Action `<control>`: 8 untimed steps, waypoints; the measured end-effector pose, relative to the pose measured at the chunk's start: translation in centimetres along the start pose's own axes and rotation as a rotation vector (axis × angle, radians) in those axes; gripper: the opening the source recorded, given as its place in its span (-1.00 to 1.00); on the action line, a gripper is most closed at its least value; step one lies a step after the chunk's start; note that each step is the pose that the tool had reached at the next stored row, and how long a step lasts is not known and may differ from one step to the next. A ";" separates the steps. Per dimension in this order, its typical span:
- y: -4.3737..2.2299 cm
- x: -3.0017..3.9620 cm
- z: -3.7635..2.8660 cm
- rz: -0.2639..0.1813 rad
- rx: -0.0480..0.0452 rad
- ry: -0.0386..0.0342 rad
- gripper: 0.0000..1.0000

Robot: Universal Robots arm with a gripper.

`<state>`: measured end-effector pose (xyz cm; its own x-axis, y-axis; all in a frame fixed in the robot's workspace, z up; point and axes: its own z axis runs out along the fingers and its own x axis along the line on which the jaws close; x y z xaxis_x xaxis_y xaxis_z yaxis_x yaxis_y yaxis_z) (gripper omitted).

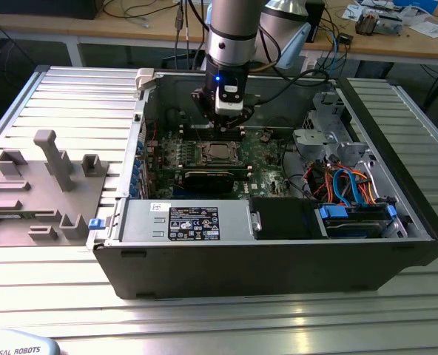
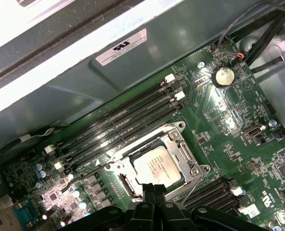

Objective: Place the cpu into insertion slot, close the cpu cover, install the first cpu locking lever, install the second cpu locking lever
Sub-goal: 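Install the first cpu locking lever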

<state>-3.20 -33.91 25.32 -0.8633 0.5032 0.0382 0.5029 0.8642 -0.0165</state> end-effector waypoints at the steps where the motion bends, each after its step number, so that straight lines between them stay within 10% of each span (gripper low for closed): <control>1: 0.00 0.00 0.00 -0.001 0.0000 0.0000 -0.79; 8: 0.00 0.00 0.00 -0.007 0.0002 -0.0001 -0.79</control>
<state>-3.21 -33.91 25.32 -0.8668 0.4972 0.0382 0.4970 0.8676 -0.0164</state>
